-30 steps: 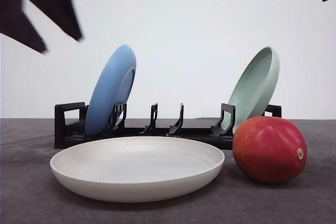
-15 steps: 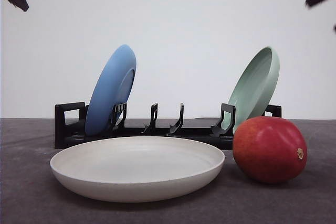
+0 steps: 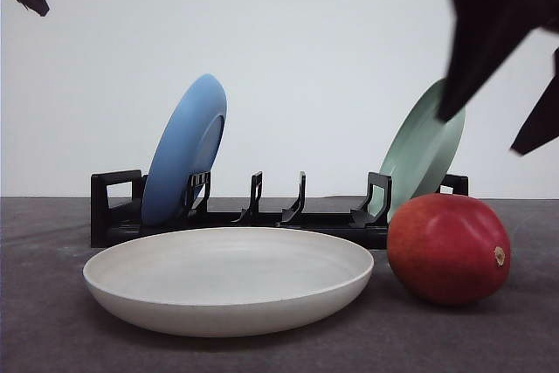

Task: Place pomegranate in white plate

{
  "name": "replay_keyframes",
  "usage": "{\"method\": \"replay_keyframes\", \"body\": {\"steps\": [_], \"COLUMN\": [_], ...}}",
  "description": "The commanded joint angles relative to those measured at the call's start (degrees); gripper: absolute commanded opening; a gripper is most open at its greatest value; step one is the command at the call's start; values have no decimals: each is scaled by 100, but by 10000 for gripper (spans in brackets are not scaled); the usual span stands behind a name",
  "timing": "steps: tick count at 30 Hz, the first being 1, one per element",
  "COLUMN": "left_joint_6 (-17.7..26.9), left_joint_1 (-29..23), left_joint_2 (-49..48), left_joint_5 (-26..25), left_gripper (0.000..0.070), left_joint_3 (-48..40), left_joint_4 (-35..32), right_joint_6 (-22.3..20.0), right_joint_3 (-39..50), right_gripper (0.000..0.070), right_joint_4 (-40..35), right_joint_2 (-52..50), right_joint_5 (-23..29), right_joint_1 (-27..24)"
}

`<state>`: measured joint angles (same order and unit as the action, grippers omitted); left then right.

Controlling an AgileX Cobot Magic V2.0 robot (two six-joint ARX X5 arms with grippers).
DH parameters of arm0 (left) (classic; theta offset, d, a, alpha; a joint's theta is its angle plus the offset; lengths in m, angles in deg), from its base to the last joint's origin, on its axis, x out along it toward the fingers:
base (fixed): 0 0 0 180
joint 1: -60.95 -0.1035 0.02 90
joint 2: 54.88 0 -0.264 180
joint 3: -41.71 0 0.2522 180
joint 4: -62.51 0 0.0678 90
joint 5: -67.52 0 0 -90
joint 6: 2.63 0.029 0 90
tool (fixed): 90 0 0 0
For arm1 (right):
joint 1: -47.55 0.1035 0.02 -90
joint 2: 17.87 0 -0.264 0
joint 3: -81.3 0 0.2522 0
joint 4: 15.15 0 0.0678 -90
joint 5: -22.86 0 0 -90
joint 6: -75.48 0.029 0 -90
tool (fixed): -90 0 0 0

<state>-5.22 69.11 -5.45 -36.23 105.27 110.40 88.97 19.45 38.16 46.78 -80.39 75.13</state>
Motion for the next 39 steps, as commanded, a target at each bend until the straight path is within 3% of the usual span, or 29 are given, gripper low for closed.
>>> {"method": "replay_keyframes", "body": {"steps": [1,9,17,23,28,32,39], "left_joint_6": [-4,-2,0,0,0,0,0], "left_joint_1": [22,22,22,22,22,22,22], "left_joint_2": [31,33,33,33,33,33,33], "left_joint_5": [-30,-30,-28,-28,-28,-28,-28], "left_gripper": [474,474,473,473,473,473,473], "left_joint_3": [37,37,37,37,37,37,37], "left_joint_4": [-35,-34,-32,-34,-34,-34,-32], "right_joint_6": [62,-2,0,0,-5,-9,-358], "right_joint_3": [-105,-106,-106,-106,-107,-207,-1074], "right_gripper": [624,626,625,595,461,459,459], "right_joint_4": [-163,-740,-756,-510,-317,-235,530], "right_joint_2": [273,1103,1606,1671,1671,1669,1696], "right_joint_5": [26,170,126,109,85,-116,-133], "right_joint_1": [68,135,147,150,150,150,280]}}
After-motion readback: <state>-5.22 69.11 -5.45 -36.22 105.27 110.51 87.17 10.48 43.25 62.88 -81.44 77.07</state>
